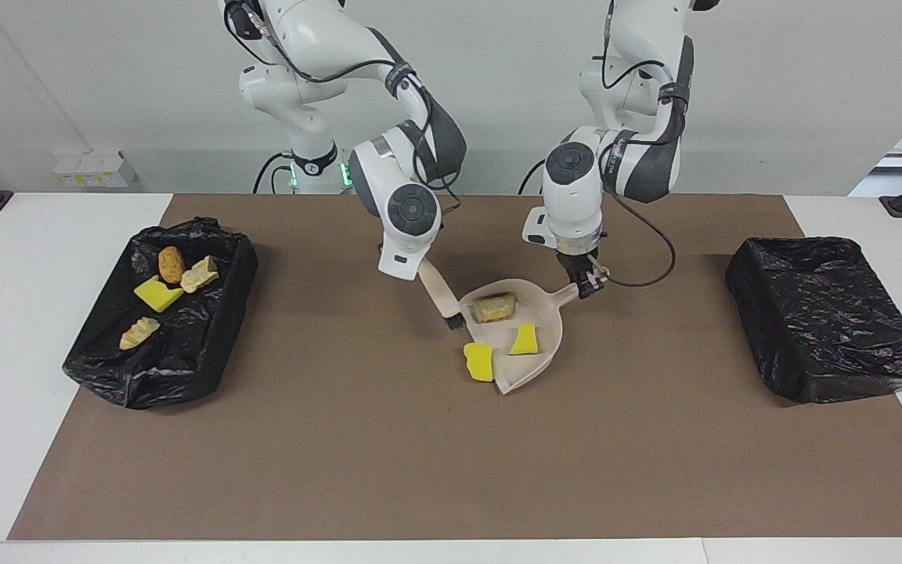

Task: Sweep and dump trash in bin
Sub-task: 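Sweep the last yellow sponge piece toward the dustpan with the right gripper, then push the sponge pieces into the dustpan with the right gripper's brush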

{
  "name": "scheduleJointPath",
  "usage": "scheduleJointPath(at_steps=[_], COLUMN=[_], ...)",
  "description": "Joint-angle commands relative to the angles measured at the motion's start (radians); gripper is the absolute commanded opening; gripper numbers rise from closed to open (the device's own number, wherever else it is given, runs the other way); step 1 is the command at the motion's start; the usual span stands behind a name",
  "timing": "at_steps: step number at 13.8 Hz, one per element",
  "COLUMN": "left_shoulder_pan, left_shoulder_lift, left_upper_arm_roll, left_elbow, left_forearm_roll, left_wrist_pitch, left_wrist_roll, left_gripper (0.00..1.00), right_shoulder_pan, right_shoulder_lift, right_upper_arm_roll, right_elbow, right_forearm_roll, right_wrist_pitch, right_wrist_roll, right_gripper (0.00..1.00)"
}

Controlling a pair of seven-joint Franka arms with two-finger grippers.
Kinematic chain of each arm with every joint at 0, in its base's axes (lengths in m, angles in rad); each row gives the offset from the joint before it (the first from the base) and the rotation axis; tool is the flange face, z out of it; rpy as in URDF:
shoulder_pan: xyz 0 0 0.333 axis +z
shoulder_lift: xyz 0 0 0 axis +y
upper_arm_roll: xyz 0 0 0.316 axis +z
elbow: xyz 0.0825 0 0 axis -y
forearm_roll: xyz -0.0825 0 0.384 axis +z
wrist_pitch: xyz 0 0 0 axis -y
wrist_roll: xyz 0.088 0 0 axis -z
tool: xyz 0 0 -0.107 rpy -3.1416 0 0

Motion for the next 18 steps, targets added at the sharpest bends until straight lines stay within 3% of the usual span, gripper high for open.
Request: scheduleJointPath(at_steps=[1, 6, 8, 18], left_shoulder_pan=[0.022, 0.025, 0.025, 0.011], left_shoulder_lift=[-0.019, -0.025, -0.025, -0.026], left_upper_arm_roll=[-0.009, -0.007, -0.006, -0.004], left_elbow=[-0.019, -0.021, -0.021, -0.024], left_forearm_roll=[0.006, -0.009, -0.034, -0.036], left_wrist_pitch=[0.043, 0.034, 0.031, -0.09], left_wrist_roll=[0.054, 0.101, 0.097, -0.013], left_gripper=[0.0, 0.0, 0.0, 0.0], right_shoulder_pan=[-0.042, -0.05, -0.056, -0.038], right_shoulder_lift=[-0.015, 0.071, 0.1, 0.096], right_upper_arm_roll=[0.008, 0.008, 0.008, 0.008], right_elbow=[-0.026, 0.001, -0.006, -0.023], right_forearm_roll=[-0.085, -0.1, -0.07, -0.023], right_wrist_pitch=[0.0, 0.089, 0.127, 0.121], right_wrist_roll=[-0.036, -0.006, 0.113, 0.155], right_gripper=[0.0, 0.0, 0.0, 0.0])
